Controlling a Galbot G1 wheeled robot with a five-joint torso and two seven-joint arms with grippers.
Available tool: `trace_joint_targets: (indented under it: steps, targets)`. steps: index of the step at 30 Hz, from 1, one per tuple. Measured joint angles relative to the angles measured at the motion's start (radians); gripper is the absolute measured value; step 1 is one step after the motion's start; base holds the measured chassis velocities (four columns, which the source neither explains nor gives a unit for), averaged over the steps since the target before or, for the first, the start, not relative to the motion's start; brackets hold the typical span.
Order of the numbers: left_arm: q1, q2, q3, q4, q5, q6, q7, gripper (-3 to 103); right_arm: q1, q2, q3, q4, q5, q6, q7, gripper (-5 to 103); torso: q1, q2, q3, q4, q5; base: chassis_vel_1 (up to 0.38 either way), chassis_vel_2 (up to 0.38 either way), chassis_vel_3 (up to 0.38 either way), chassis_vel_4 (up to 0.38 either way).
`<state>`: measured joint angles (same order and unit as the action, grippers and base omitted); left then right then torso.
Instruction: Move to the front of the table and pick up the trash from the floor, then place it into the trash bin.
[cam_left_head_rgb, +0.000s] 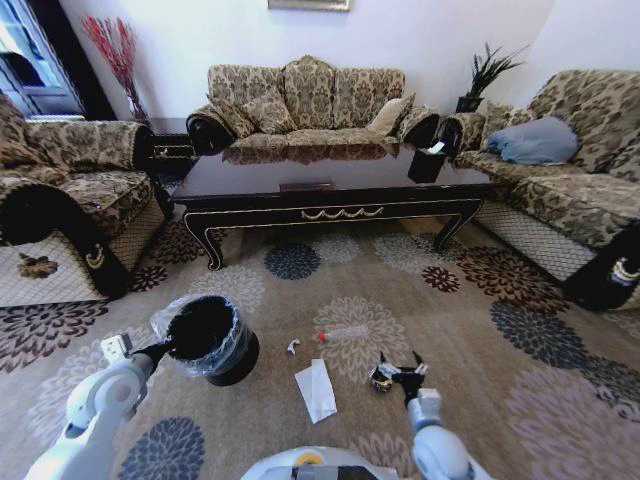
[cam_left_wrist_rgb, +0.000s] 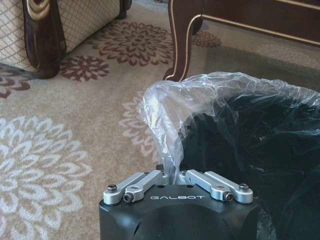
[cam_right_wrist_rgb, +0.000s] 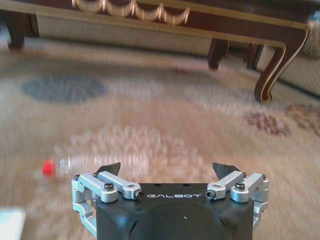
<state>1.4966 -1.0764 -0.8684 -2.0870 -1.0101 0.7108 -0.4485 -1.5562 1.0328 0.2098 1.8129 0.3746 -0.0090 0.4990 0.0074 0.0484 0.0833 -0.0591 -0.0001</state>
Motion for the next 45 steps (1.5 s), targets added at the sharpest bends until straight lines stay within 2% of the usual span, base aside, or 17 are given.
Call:
trace_joint_targets:
  steps: [2,8,21,31,34,37,38,40,43,45]
  targets:
    - [0.009,0.000,-0.008,-0.016,0.000,0.001,-0.004,3,0.028,-0.006,-0.036,-0.036,0.028,-0.038,0.035,100,0.000,0.000,0.000,-0.0001,0.0002,0.000,0.000,0.000,0.000]
    - [0.036,-0.005,-0.022,-0.039,0.002,0.002,-0.009,3,0.087,-0.018,-0.098,-0.087,0.092,-0.069,0.078,100,0.000,0.000,0.000,-0.0001,0.0001,0.000,0.000,0.000,0.000]
    - [0.081,-0.009,-0.057,-0.059,0.015,0.001,-0.014,3,0.194,0.014,-0.240,-0.184,0.112,-0.101,0.113,100,0.000,0.000,0.000,0.0000,0.0001,0.000,0.000,0.000,0.000]
    - [0.085,-0.009,-0.059,-0.055,0.016,0.001,-0.014,3,0.253,0.053,-0.259,-0.300,0.099,-0.100,0.114,100,0.000,0.000,0.000,0.0000,0.0001,0.000,0.000,0.000,0.000]
    - [0.084,-0.010,-0.056,-0.053,0.017,0.001,-0.015,3,0.262,0.058,-0.259,-0.318,0.104,-0.106,0.121,103,0.000,0.000,0.000,0.0001,0.0000,0.000,0.000,0.000,0.000]
    - [0.077,-0.011,-0.046,-0.048,0.019,0.001,-0.016,3,0.263,0.070,-0.260,-0.336,0.107,-0.110,0.124,90,0.000,0.000,0.000,-0.0002,0.0000,0.000,0.000,0.000,0.000]
    - [0.077,-0.011,-0.046,-0.048,0.019,0.001,-0.016,3,0.263,0.070,-0.260,-0.336,0.107,-0.110,0.124,90,0.000,0.000,0.000,-0.0002,0.0000,0.000,0.000,0.000,0.000]
    - [0.070,-0.011,-0.038,-0.042,0.023,0.000,-0.017,3,0.260,0.083,-0.260,-0.341,0.107,-0.110,0.125,79,0.000,0.000,0.000,-0.0001,0.0000,0.000,0.000,0.000,0.000]
    - [0.066,-0.012,-0.033,-0.038,0.026,0.000,-0.018,3,0.257,0.088,-0.260,-0.341,0.107,-0.111,0.127,74,0.000,0.000,0.000,0.0000,0.0000,0.000,0.000,0.000,0.000]
    - [0.060,-0.012,-0.025,-0.034,0.027,0.000,-0.018,3,0.254,0.090,-0.265,-0.343,0.105,-0.112,0.130,63,0.000,0.000,0.000,-0.0001,0.0000,0.000,0.000,0.000,0.000]
